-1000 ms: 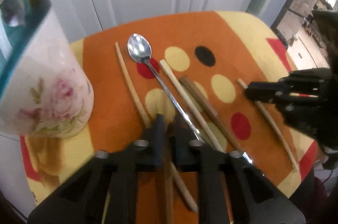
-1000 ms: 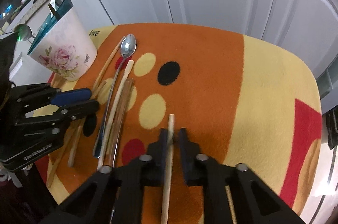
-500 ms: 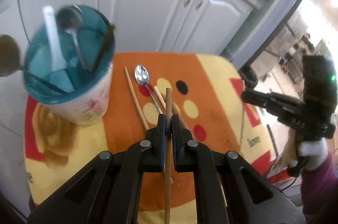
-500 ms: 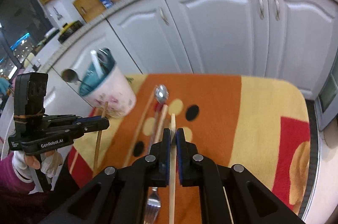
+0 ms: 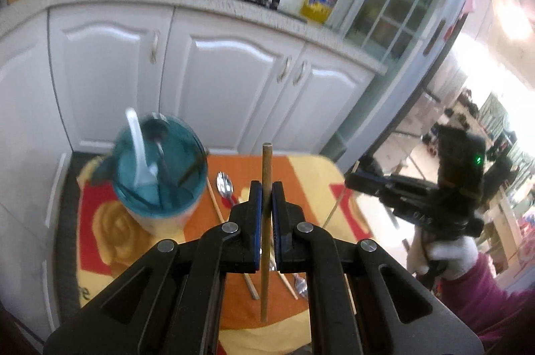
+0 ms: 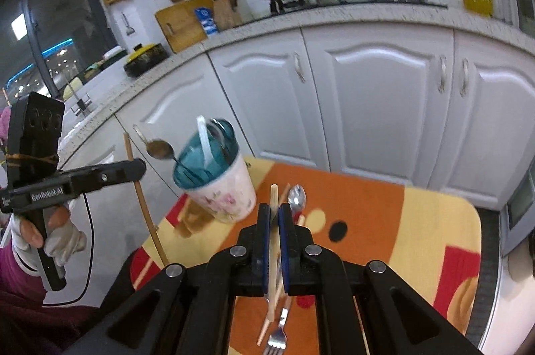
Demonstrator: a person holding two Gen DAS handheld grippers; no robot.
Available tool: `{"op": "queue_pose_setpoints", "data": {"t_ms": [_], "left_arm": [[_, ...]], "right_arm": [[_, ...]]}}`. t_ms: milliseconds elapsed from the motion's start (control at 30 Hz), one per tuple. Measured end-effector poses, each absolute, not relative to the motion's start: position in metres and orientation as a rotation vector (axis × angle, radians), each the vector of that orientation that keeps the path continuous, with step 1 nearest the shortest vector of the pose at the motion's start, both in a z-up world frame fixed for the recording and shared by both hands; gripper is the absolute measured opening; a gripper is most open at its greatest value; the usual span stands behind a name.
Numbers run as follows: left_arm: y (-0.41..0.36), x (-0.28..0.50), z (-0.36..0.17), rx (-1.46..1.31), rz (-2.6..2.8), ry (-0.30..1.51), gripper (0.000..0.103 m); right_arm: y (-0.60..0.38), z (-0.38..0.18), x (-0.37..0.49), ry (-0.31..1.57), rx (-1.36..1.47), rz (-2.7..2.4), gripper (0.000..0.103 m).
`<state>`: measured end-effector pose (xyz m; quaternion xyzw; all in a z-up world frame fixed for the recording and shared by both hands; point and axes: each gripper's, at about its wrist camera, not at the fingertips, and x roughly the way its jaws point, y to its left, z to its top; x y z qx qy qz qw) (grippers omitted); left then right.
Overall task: Organize utensils
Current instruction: 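Lift both chopsticks and carry them over the floral cup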
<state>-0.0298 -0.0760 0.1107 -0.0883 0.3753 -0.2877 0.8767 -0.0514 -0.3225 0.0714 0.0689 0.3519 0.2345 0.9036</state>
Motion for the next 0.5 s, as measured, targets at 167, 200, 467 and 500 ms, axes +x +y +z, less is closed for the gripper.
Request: {"op": "queue_pose_setpoints", "data": {"t_ms": [167, 200, 467, 500], "left_arm": [[-0.048, -0.020, 0.152, -0.212, -0.563, 0.692, 0.004], [-0.040, -0.018, 0.160, -0.214, -0.548, 0.672, 0.004], [-0.010, 0.025, 0.199, -0.180, -0.366, 0.542, 0.004], [-0.008, 0.031, 0.200, -0.177, -0.352, 0.534, 0.004]], "right_arm": [[-0.310, 0.110, -0.040, 0.651, 0.124, 0.521, 0.005], [-0.308, 0.116, -0.039, 0.637, 0.121, 0.528, 0.005], [-0.262, 0.170, -0.003, 0.508, 0.102, 0.577, 0.005], [-0.254, 0.173, 0.002, 0.498, 0.093, 0.578, 0.005]]}}
